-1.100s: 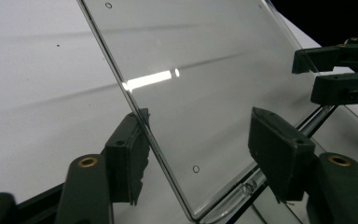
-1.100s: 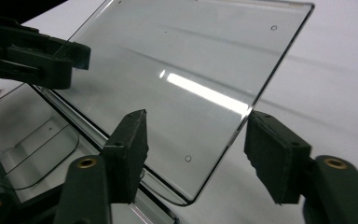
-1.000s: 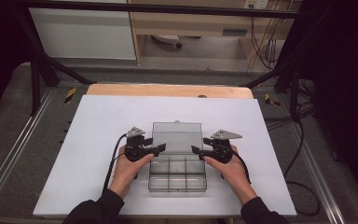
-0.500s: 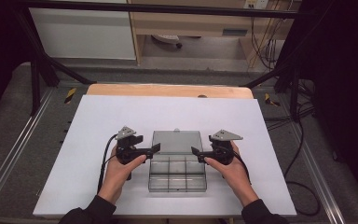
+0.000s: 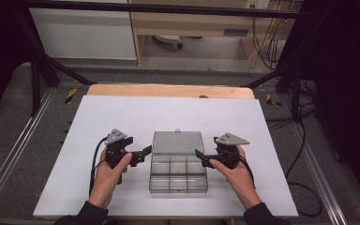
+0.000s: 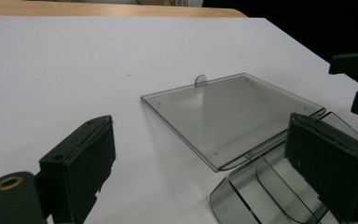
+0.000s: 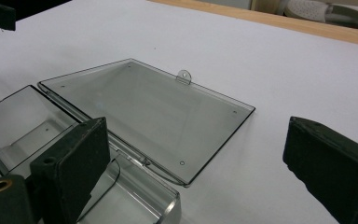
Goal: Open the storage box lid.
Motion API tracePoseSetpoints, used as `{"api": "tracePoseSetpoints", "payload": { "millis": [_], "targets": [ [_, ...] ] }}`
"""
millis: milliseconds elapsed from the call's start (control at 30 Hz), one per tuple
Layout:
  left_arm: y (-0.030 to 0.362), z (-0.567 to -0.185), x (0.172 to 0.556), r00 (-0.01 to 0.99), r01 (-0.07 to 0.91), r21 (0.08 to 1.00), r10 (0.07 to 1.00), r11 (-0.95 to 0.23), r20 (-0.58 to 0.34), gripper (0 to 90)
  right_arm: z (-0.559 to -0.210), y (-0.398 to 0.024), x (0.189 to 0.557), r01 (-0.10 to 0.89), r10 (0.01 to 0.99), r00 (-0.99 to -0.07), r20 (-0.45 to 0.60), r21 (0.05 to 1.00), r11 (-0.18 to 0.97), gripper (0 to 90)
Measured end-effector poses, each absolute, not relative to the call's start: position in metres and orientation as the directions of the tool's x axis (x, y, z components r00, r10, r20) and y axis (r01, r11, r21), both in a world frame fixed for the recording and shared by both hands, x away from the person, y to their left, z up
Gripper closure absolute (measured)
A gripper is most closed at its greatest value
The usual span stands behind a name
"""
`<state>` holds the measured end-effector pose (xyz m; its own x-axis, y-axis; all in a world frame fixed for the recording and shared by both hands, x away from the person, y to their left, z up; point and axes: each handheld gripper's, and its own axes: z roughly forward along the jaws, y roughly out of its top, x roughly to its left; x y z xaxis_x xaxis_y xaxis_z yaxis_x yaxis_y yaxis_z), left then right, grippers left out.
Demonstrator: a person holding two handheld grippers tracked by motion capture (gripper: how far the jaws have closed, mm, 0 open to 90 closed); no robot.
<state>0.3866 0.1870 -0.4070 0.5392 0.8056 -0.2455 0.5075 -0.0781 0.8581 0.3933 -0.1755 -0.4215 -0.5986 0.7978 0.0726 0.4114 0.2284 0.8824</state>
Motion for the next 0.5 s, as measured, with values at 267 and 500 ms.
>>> {"api": "tracePoseSetpoints", "payload": {
  "millis": [267,500],
  "targets": [
    [0.206,-0.401,0.376,0.535,0.466,0.88,0.821,-0.093,-0.197,8.1,-0.419,-0.188,0.389,0.395,0.79,-0.607,0.089,0.896,0.202,6.6],
    [0.225,-0.397,0.367,0.505,0.46,0.882,0.848,-0.105,-0.162,7.6,-0.418,-0.203,0.38,0.404,0.791,-0.601,0.111,0.897,0.181,6.8]
  ]
}}
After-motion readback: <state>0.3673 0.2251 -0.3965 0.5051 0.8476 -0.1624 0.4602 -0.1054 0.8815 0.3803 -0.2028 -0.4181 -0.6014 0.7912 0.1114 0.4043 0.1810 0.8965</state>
